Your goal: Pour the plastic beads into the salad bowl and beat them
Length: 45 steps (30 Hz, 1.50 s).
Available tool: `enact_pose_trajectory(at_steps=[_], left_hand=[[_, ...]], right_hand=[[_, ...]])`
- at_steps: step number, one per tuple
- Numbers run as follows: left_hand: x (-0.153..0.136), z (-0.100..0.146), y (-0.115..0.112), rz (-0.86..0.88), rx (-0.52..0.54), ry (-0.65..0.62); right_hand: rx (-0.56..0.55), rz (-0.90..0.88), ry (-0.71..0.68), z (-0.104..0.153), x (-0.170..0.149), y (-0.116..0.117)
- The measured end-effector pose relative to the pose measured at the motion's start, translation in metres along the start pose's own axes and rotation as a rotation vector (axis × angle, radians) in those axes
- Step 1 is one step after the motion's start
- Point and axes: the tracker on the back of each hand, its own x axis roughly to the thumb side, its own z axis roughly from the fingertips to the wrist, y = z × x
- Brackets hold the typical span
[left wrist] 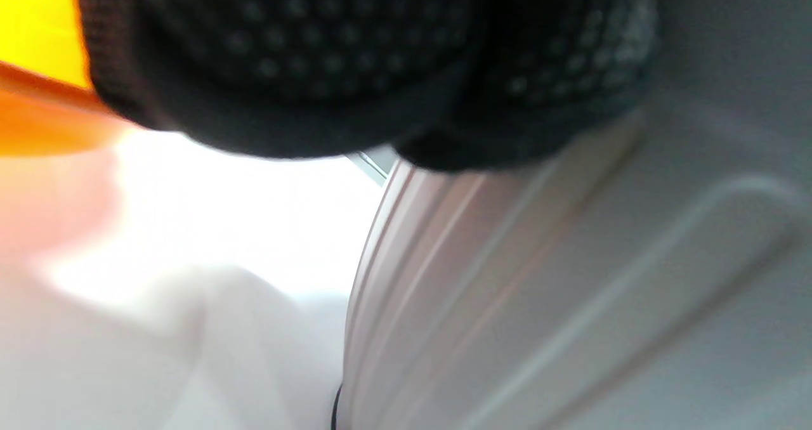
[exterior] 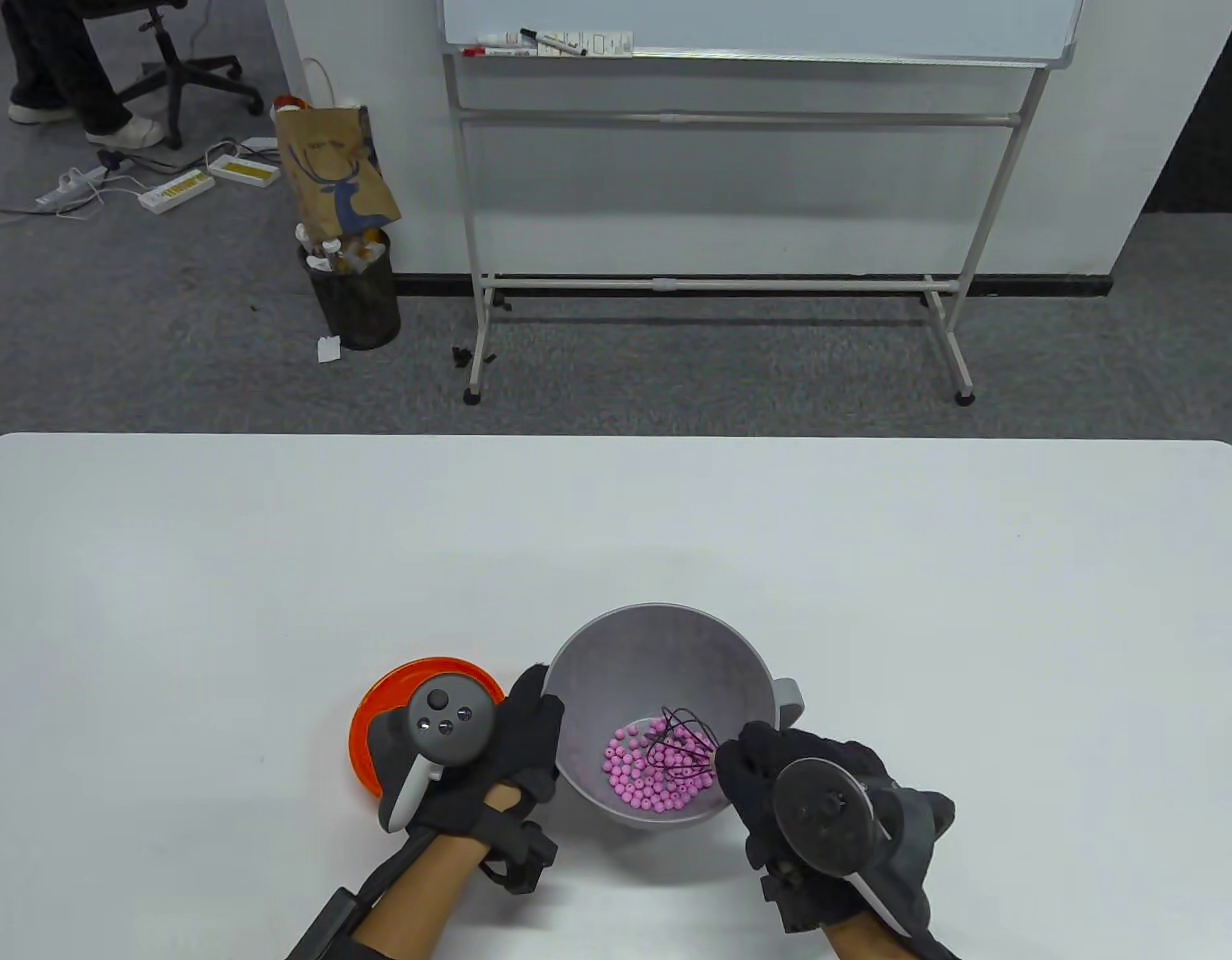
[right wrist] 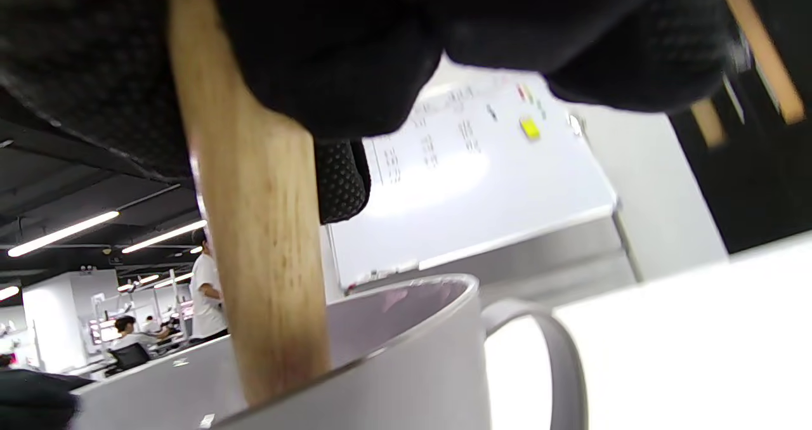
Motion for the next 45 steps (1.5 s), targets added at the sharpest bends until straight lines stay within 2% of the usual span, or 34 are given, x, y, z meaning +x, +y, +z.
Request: enact_pose_trajectory(at_steps=[3, 6, 8, 16, 23, 26, 27, 31, 37, 39, 45], left_hand=[[0.0, 0.0, 0.0, 0.0, 0.003, 0.0], [0.0, 0.0, 0.0, 0.001, 0.007, -0.001], [0.0, 0.0, 0.0, 0.001, 0.007, -0.002], [-0.001, 0.0, 0.0, -0.001, 0.009, -0.004], [0.0, 0.0, -0.001, -0.001, 0.017, -0.004], [0.0, 0.0, -0.001, -0.004, 0.018, -0.004], [0.0, 0.0, -0.001, -0.004, 0.021, -0.003], [0.0, 0.001, -0.001, -0.003, 0.015, -0.002], [-0.001, 0.001, -0.001, -0.007, 0.026, -0.007], [-0.001, 0.001, -0.001, -0.006, 0.026, -0.006], [-0.001, 0.001, -0.001, -0.006, 0.021, -0.006]], right_hand=[[0.07, -0.118, 0.041, -0.004, -0.009, 0.007], [0.052, -0.155, 0.061, -0.005, -0.014, 0.016], [0.002, -0.184, 0.074, -0.004, -0.014, 0.022], [-0.153, 0.044, 0.024, -0.002, -0.009, 0.022], [-0.17, 0.159, -0.009, 0.002, -0.004, 0.01], [-0.138, 0.177, -0.027, 0.004, 0.002, 0.005], [-0.097, 0.164, -0.028, 0.005, 0.004, 0.003], [-0.002, 0.029, 0.009, 0.003, 0.001, 0.001], [0.02, -0.145, 0.092, -0.001, -0.014, 0.021], [-0.041, -0.151, 0.104, -0.002, -0.016, 0.022], [-0.126, 0.001, 0.066, -0.001, -0.016, 0.023]])
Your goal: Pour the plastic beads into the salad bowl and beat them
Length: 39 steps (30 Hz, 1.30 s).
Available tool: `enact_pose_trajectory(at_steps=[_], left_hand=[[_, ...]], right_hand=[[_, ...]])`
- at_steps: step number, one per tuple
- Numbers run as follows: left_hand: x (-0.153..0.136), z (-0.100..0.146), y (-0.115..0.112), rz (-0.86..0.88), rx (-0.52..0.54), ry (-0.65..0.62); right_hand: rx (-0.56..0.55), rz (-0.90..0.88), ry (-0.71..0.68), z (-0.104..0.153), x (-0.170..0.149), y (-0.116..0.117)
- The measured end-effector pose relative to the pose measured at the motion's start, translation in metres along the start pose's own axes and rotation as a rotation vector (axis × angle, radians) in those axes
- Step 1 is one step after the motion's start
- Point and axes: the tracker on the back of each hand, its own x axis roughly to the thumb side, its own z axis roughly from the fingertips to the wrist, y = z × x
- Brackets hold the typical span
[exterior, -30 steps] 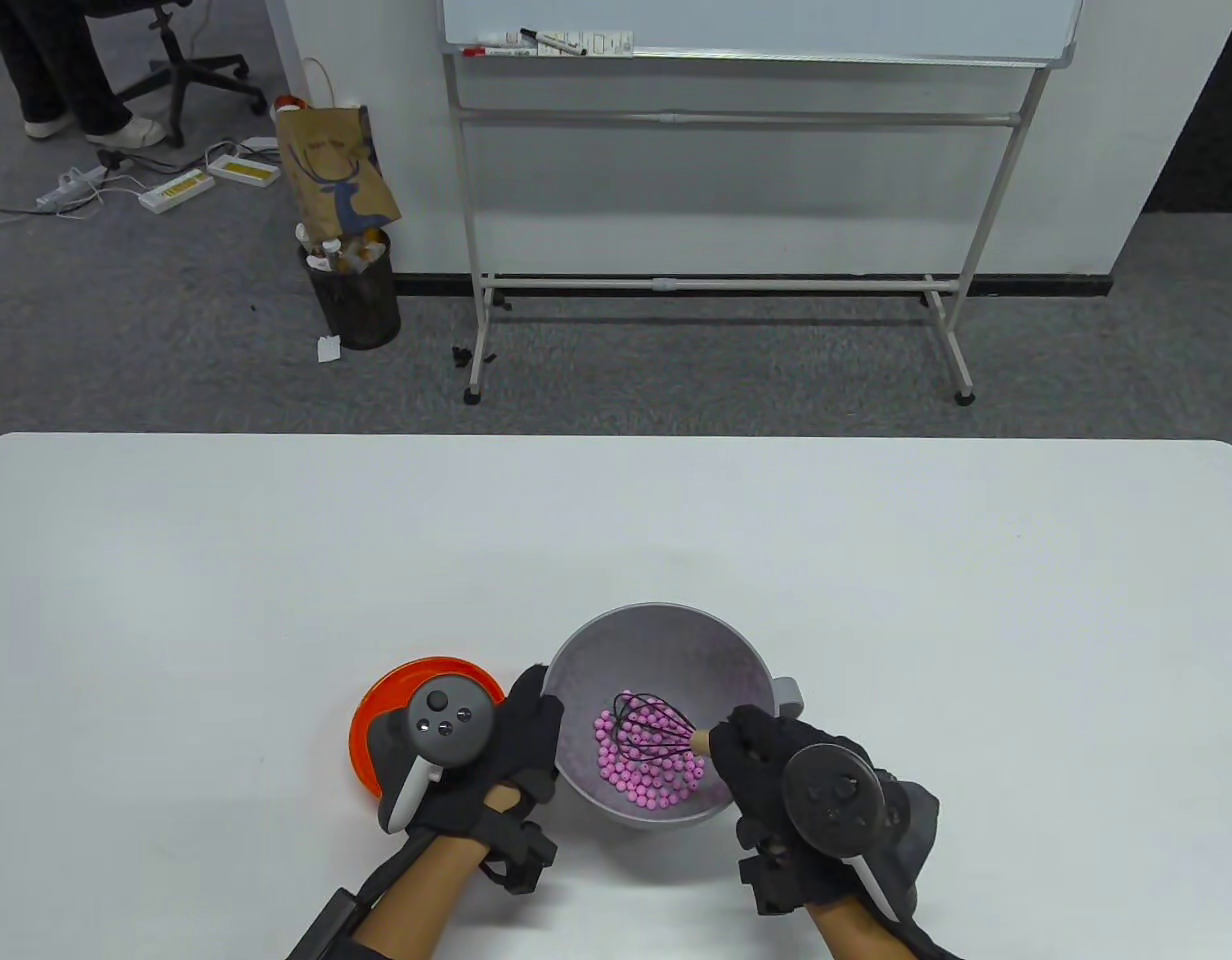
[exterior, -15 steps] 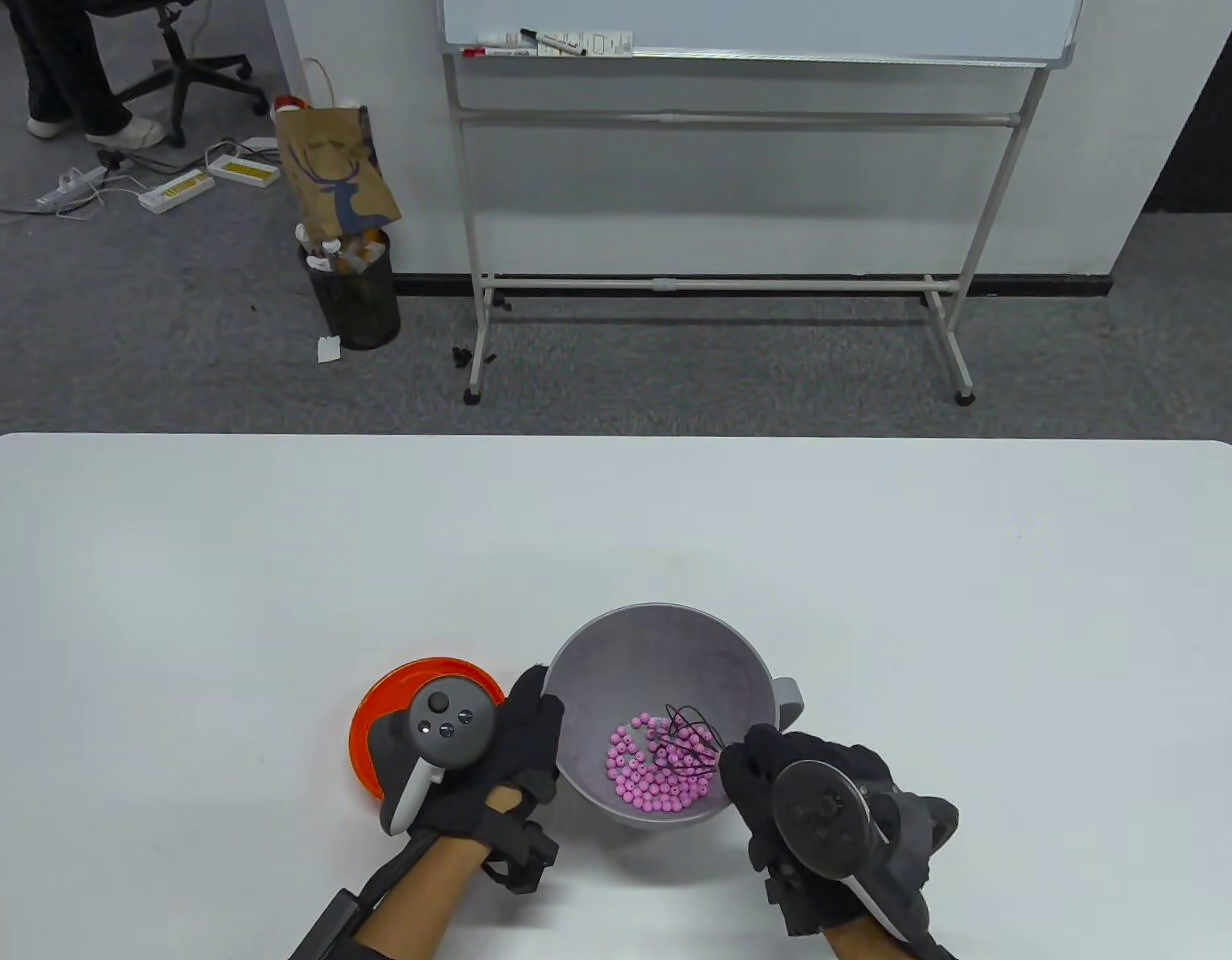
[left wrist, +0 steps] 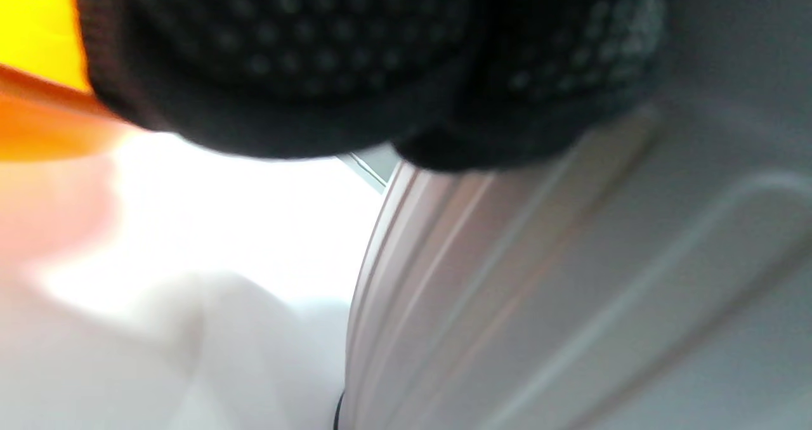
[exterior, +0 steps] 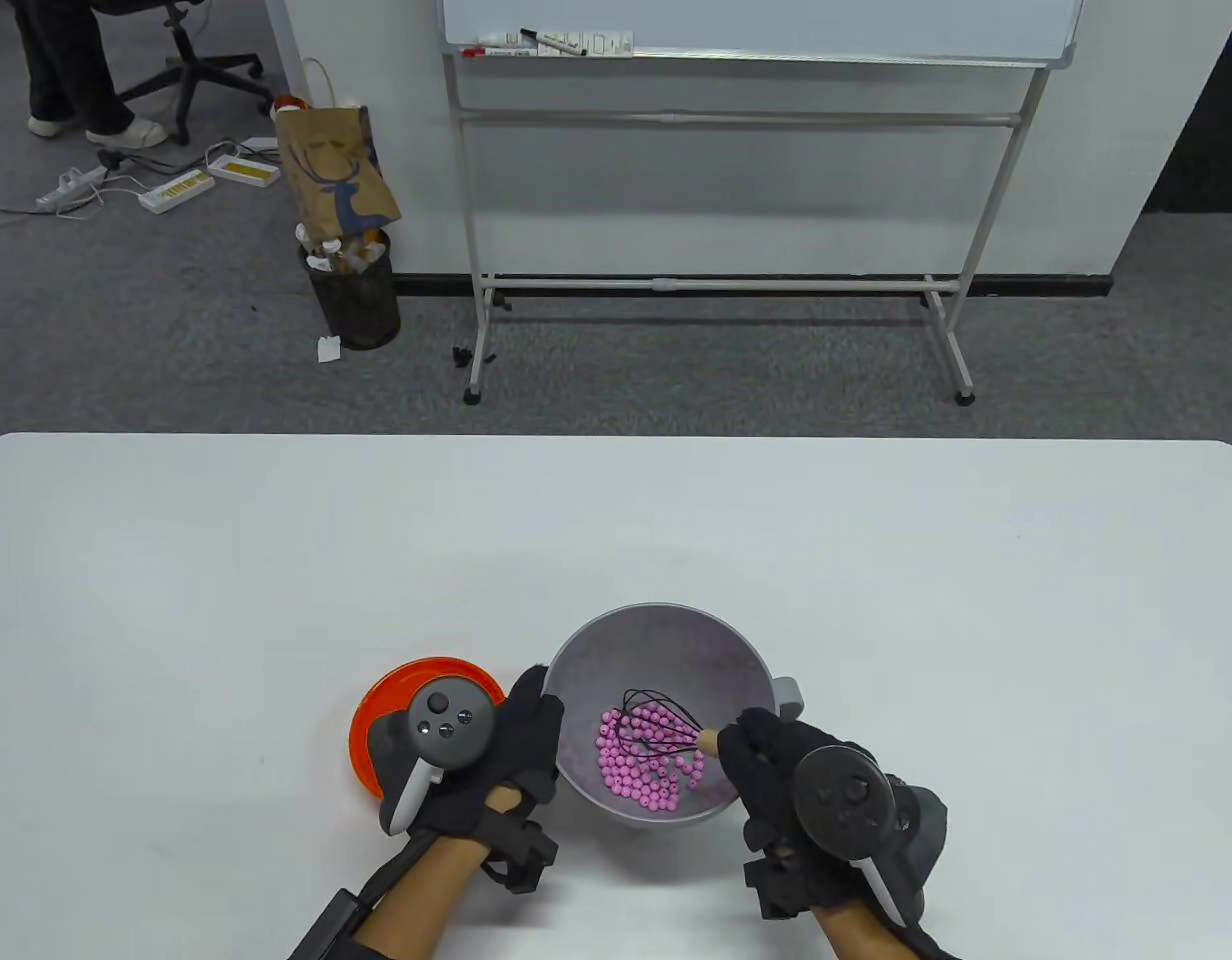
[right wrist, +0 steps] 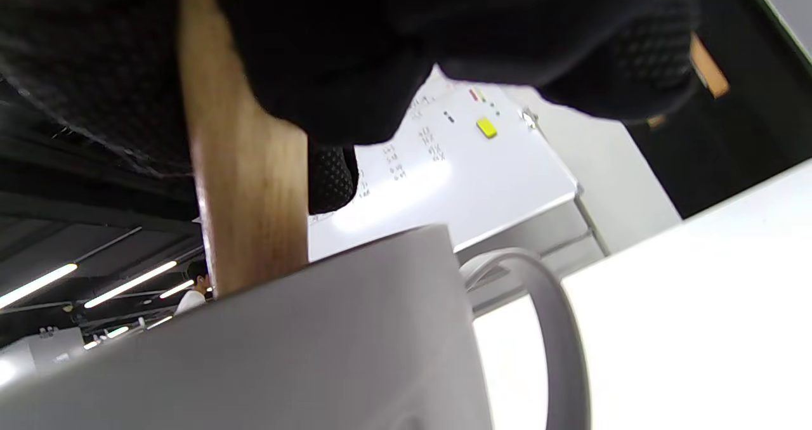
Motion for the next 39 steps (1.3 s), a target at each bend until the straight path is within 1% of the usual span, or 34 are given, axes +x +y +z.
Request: enact_pose_trajectory(at_steps=[4, 5, 9, 11, 14, 17, 18, 20, 23, 25, 27, 29, 33, 36, 39], left_hand=[[0.0, 0.0, 0.0, 0.001, 0.001, 0.0], [0.0, 0.0, 0.0, 0.0, 0.001, 0.001], [0.0, 0.0, 0.0, -0.001, 0.004, 0.001], [0.0, 0.0, 0.0, -0.002, 0.003, 0.003], [0.0, 0.0, 0.0, -0.004, 0.003, 0.003], [0.0, 0.0, 0.0, -0.003, 0.004, 0.003], [0.0, 0.0, 0.0, -0.003, 0.004, 0.003], [0.0, 0.0, 0.0, 0.0, 0.004, 0.003], [0.0, 0.0, 0.0, -0.007, 0.005, 0.002], [0.0, 0.0, 0.0, -0.006, 0.004, 0.003], [0.0, 0.0, 0.0, -0.007, 0.004, 0.002], [0.0, 0.0, 0.0, -0.01, 0.004, 0.001], [0.0, 0.0, 0.0, -0.011, 0.004, 0.001], [0.0, 0.0, 0.0, -0.012, 0.005, 0.001], [0.0, 0.0, 0.0, -0.013, 0.003, 0.001]], right_hand=[[-0.052, 0.082, -0.049, 0.002, 0.005, -0.007], [-0.054, 0.118, -0.069, 0.003, 0.008, -0.01], [-0.029, 0.17, -0.103, 0.006, 0.018, -0.018], [0.01, 0.158, -0.106, 0.007, 0.022, -0.022], [0.1, 0.069, -0.067, 0.004, 0.021, -0.026], [0.18, -0.043, -0.028, 0.002, 0.015, -0.022], [0.189, -0.071, -0.02, 0.002, 0.013, -0.02], [0.167, -0.126, 0.007, 0.003, 0.009, -0.011], [0.113, -0.112, 0.019, 0.002, 0.006, -0.001], [0.073, -0.057, 0.003, 0.001, 0.007, 0.001], [0.036, -0.029, -0.006, 0.001, 0.007, 0.001], [-0.003, 0.035, -0.03, 0.003, 0.008, 0.0], [-0.049, 0.121, -0.067, 0.005, 0.014, -0.006], [-0.066, 0.184, -0.098, 0.008, 0.02, -0.013], [-0.032, 0.21, -0.127, 0.01, 0.027, -0.018]])
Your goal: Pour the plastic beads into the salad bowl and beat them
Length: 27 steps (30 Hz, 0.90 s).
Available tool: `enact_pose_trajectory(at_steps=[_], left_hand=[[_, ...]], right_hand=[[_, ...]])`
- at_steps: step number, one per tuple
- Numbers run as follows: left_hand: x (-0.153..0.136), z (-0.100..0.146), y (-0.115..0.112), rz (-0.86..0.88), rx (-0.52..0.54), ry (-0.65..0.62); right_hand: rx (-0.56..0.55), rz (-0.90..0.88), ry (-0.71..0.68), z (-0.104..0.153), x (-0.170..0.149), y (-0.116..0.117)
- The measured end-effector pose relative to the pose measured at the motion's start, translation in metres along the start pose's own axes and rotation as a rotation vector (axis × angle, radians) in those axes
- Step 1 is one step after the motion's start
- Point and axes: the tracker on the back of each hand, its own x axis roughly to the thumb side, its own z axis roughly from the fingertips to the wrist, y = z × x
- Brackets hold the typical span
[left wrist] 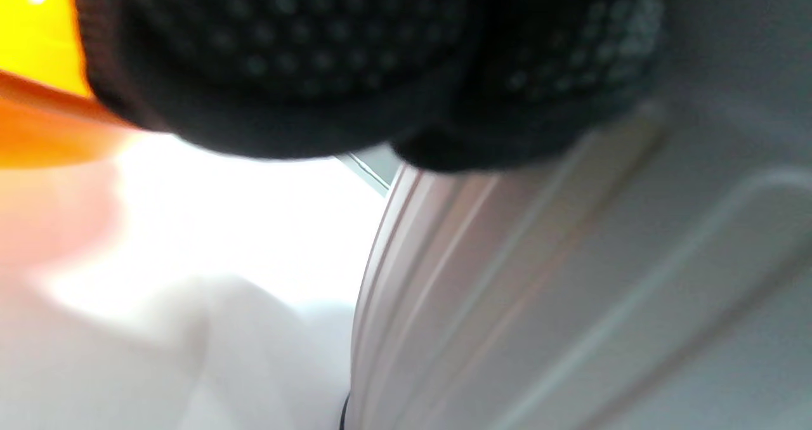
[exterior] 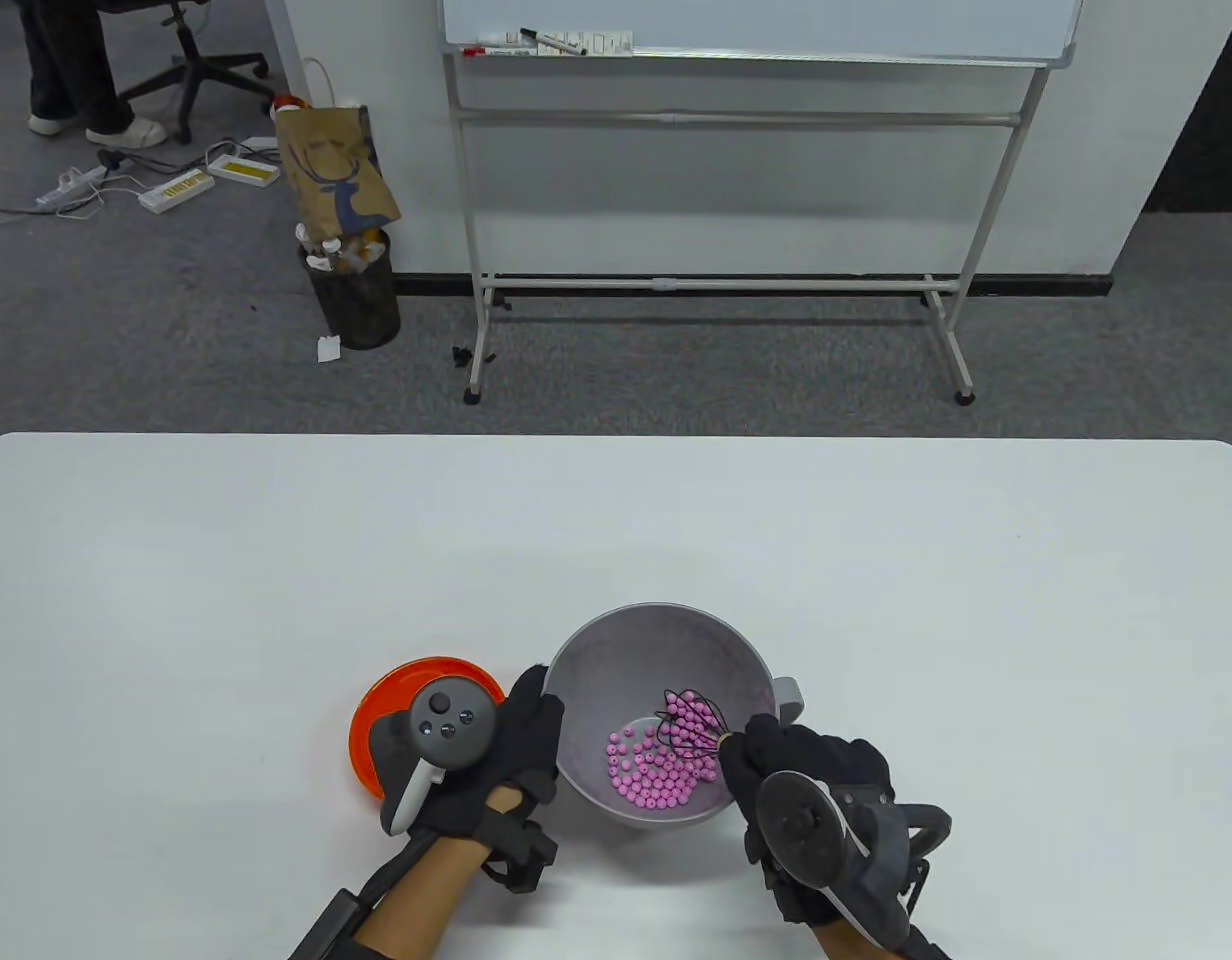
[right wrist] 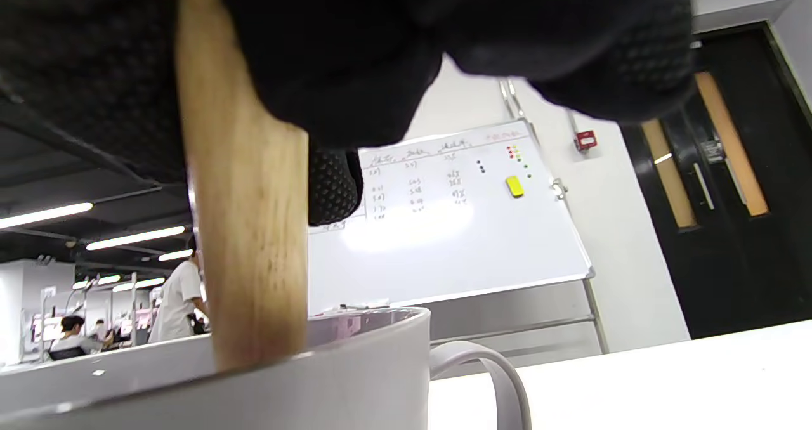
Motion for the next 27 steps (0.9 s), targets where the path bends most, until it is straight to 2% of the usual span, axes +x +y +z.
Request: enact_pose_trajectory(at_steps=[6, 9, 13, 17, 27], left_hand=[[0.0, 0.0, 0.0, 0.001, -0.002, 0.0], [0.0, 0.0, 0.0, 0.003, -0.005, 0.0], [0.0, 0.0, 0.0, 0.0, -0.004, 0.0], [0.001, 0.0, 0.0, -0.001, -0.003, 0.0], [0.0, 0.0, 0.0, 0.006, -0.001, 0.001]], right_hand=[[0.137, -0.12, 0.039, -0.002, 0.0, -0.01], [0.195, -0.226, 0.063, -0.004, -0.004, -0.005], [0.169, -0.32, 0.11, -0.004, -0.011, 0.01], [0.091, -0.279, 0.123, -0.005, -0.014, 0.022], [-0.033, -0.049, 0.035, -0.002, -0.006, 0.011]])
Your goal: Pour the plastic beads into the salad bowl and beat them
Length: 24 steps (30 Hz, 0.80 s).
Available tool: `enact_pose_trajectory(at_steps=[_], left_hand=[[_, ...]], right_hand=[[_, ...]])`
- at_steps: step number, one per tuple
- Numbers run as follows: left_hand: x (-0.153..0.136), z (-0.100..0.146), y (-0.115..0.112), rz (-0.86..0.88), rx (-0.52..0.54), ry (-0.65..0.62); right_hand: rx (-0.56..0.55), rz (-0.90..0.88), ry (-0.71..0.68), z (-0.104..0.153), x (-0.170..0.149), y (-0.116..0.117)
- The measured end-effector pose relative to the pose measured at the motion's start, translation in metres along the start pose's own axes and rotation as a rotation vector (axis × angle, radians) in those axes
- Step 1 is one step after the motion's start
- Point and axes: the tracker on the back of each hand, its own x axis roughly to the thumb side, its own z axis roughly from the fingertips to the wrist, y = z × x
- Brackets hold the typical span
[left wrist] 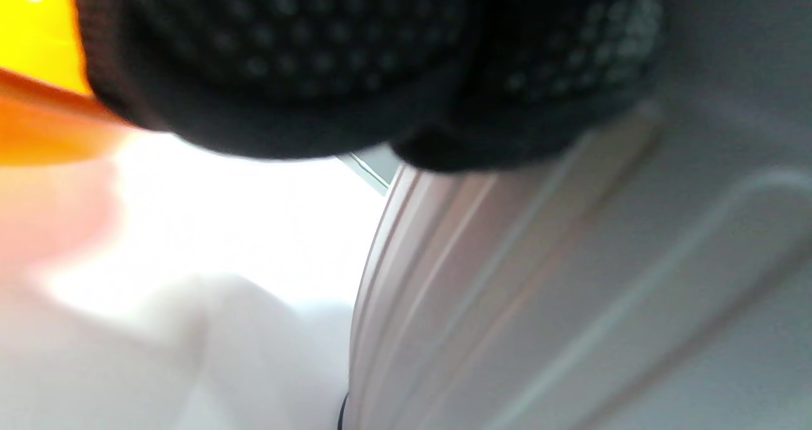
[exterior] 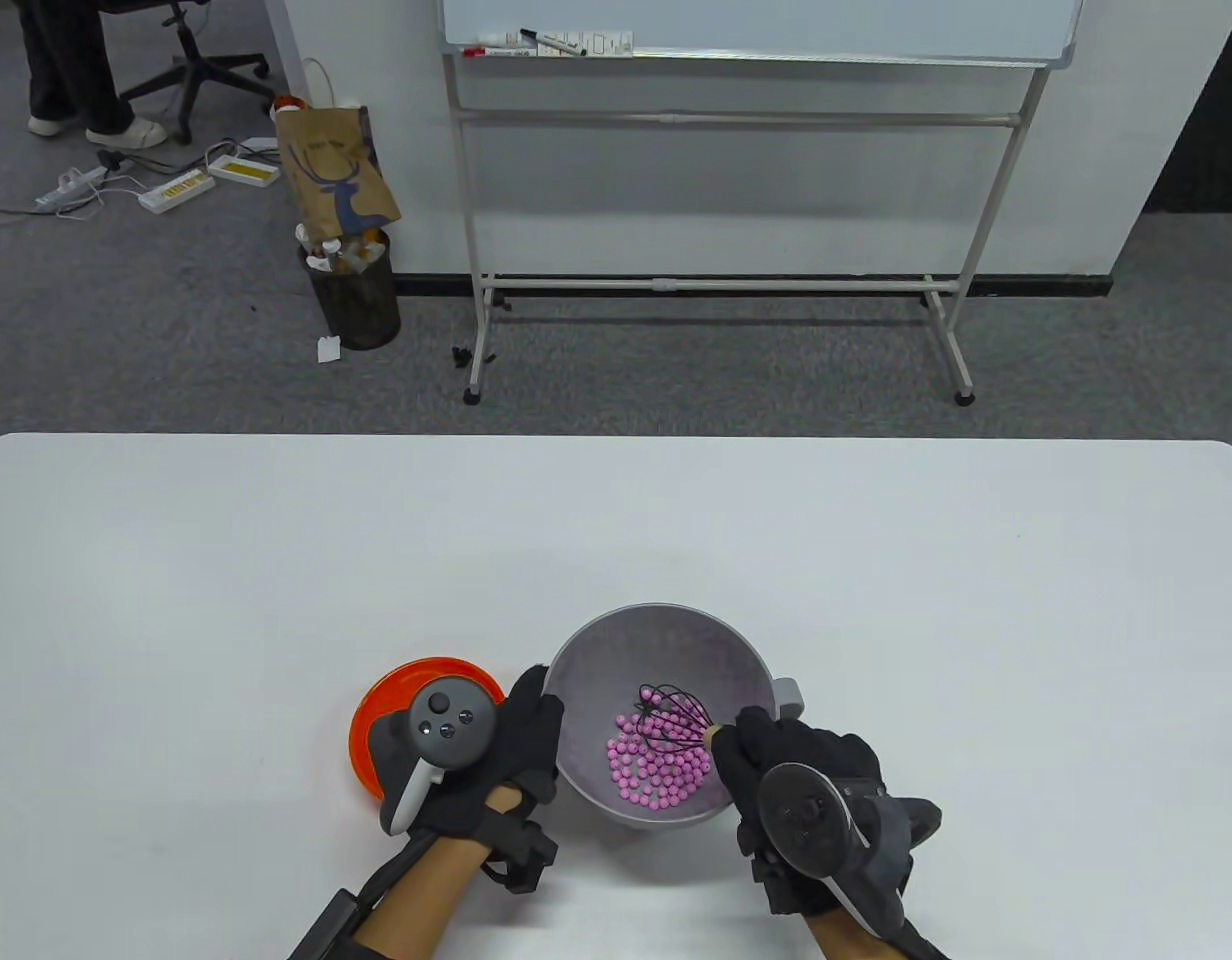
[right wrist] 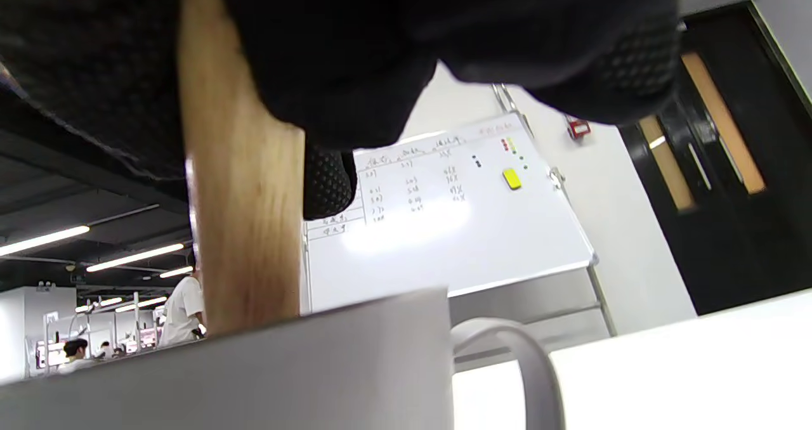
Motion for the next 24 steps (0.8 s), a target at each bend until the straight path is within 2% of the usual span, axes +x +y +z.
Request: enact_pose_trajectory(at_steps=[3, 6, 10, 13, 18, 24], left_hand=[[0.0, 0.0, 0.0, -0.003, 0.001, 0.001], [0.0, 0.0, 0.0, -0.002, 0.0, 0.001], [0.0, 0.0, 0.0, -0.003, 0.001, 0.001], [0.0, 0.0, 0.0, -0.004, 0.002, 0.001], [0.0, 0.0, 0.0, -0.002, 0.002, 0.0], [0.0, 0.0, 0.0, -0.003, 0.001, 0.0]], right_hand=[[0.014, 0.049, -0.015, 0.001, 0.004, -0.01], [0.074, 0.045, -0.02, 0.002, 0.008, -0.02], [0.17, -0.069, -0.008, 0.0, 0.006, -0.024], [0.228, -0.194, 0.032, -0.001, 0.001, -0.016], [0.183, -0.247, 0.087, -0.003, -0.007, 0.001], [0.089, -0.153, 0.093, -0.005, -0.011, 0.008]])
